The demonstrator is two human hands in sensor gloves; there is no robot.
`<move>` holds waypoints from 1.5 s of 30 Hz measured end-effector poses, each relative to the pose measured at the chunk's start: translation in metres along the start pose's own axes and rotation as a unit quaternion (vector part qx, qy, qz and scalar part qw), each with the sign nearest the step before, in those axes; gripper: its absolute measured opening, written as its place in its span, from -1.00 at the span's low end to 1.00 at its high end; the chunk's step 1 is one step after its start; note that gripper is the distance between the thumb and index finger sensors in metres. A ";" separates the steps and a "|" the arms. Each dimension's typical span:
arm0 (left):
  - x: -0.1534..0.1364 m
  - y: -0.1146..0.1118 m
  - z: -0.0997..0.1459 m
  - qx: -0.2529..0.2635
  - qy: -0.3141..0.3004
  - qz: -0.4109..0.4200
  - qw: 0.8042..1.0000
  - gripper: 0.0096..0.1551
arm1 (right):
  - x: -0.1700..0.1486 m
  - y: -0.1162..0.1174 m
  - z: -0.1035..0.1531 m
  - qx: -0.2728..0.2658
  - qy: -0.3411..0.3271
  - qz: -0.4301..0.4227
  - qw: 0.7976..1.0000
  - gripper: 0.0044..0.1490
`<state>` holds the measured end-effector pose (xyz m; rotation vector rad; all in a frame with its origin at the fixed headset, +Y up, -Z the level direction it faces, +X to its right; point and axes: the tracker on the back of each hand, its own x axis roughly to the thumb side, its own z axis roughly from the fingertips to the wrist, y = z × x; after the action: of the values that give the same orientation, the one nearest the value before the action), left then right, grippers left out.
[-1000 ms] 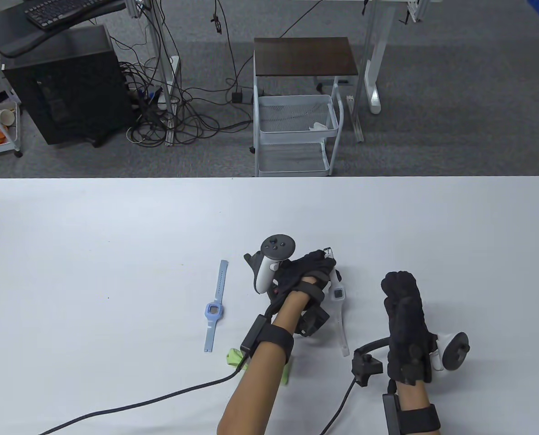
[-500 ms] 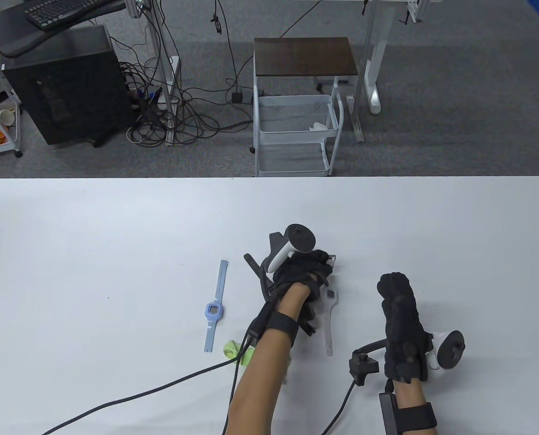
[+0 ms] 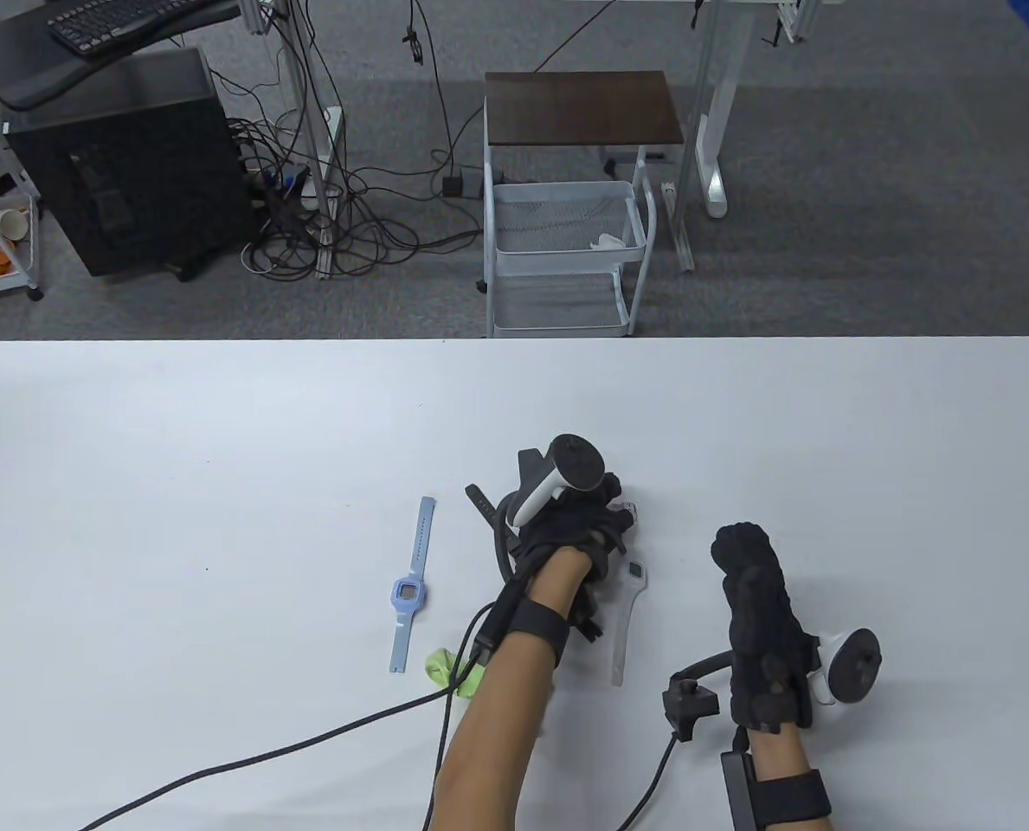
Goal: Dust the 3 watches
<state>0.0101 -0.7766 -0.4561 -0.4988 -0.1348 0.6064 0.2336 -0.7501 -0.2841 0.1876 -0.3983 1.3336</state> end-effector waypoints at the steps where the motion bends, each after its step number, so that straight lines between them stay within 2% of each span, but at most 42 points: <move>1: 0.000 0.005 0.004 0.006 -0.003 0.005 1.000 -0.21 | 0.000 0.000 0.000 0.001 -0.001 -0.001 1.000 0.11; 6: -0.001 0.035 0.042 0.041 -0.042 0.039 0.998 -0.24 | -0.001 0.002 0.001 0.013 -0.003 -0.001 1.000 0.11; 9: -0.008 0.046 0.077 0.043 -0.080 0.075 0.993 -0.28 | -0.004 0.005 0.003 0.024 0.001 0.011 1.000 0.11; 12: -0.022 0.053 0.115 0.050 -0.120 0.090 0.987 -0.29 | -0.007 0.014 0.004 0.058 0.006 0.024 0.998 0.11; 15: -0.047 0.059 0.152 0.080 -0.148 0.101 0.981 -0.29 | -0.009 0.023 0.008 0.089 0.009 0.044 0.995 0.11; 19: -0.102 0.059 0.198 0.135 -0.162 0.129 0.969 -0.29 | -0.013 0.037 0.011 0.127 0.014 0.051 0.991 0.12; 23: -0.149 0.062 0.227 0.173 -0.153 0.134 0.964 -0.28 | -0.016 0.045 0.013 0.152 0.006 0.067 0.986 0.12; 28: -0.185 0.065 0.242 0.197 -0.143 0.115 0.963 -0.28 | -0.019 0.048 0.015 0.164 0.008 0.073 0.984 0.13; 32: -0.194 0.066 0.253 0.162 -0.152 0.182 0.958 -0.28 | -0.019 0.048 0.017 0.163 0.005 0.080 0.983 0.13; 34: -0.197 0.066 0.253 0.167 -0.165 0.202 0.951 -0.28 | -0.020 0.048 0.016 0.166 0.006 0.081 0.983 0.13; 45: -0.184 0.054 0.246 0.141 -0.176 0.173 0.959 -0.28 | -0.031 0.056 0.017 0.192 0.016 0.087 0.977 0.13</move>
<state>-0.2324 -0.7440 -0.2635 -0.1303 -0.2973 1.0406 0.1711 -0.7707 -0.2859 0.4609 -0.1275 1.5768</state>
